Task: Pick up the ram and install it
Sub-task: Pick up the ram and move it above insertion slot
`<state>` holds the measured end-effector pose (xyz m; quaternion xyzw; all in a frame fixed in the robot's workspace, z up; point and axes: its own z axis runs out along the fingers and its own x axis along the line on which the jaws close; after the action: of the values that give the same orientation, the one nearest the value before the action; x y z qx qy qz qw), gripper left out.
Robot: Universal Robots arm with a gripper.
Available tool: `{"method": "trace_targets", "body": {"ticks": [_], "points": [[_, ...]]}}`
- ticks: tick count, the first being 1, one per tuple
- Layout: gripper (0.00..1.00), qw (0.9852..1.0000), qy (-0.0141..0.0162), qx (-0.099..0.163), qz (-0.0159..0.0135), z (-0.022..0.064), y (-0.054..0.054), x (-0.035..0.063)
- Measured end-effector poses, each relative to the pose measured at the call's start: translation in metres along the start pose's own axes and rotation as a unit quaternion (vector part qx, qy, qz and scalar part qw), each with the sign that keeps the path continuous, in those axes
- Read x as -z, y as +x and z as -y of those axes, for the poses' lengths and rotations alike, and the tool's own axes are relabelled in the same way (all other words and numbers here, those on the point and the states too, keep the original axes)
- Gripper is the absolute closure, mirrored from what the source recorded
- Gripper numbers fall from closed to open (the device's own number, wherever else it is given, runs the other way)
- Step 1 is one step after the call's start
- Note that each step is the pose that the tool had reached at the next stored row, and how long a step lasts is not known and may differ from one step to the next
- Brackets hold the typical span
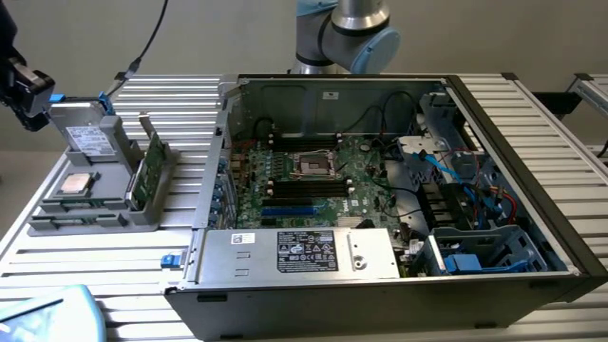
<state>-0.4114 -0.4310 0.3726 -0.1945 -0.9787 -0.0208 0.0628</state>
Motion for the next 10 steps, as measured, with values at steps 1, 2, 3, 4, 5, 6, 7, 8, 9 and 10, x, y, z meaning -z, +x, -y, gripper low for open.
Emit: {"method": "trace_targets", "body": {"ticks": [1, 2, 3, 4, 5, 6, 7, 8, 9, 10], "points": [[0.89, 1.0, 0.0015, 0.009, -0.0007, 0.0, -0.0001, -0.0004], [0.89, 0.9998, 0.0027, 0.018, -0.0011, 0.0, -0.0001, -0.0008], [0.89, 0.9996, 0.0041, 0.027, -0.0015, 0.0, -0.0001, -0.0012], [0.89, 0.9993, 0.0053, 0.036, -0.0018, 0.0, -0.0002, -0.0015], [0.89, 0.999, 0.0065, 0.045, -0.0021, 0.0, -0.0002, -0.0019], [0.89, 0.9985, 0.0078, 0.054, -0.0023, 0.0, -0.0003, -0.0023], [0.89, 0.998, 0.0089, 0.062, -0.0026, 0.0, -0.0003, -0.0027], [0.89, 0.9973, 0.0103, 0.072, -0.0028, 0.0, -0.0004, -0.003], [0.89, 0.9966, 0.0115, 0.081, -0.003, 0.0, -0.0004, -0.0034], [0.89, 0.9958, 0.0127, 0.09, -0.0031, 0.0001, -0.0005, -0.0038]]}}
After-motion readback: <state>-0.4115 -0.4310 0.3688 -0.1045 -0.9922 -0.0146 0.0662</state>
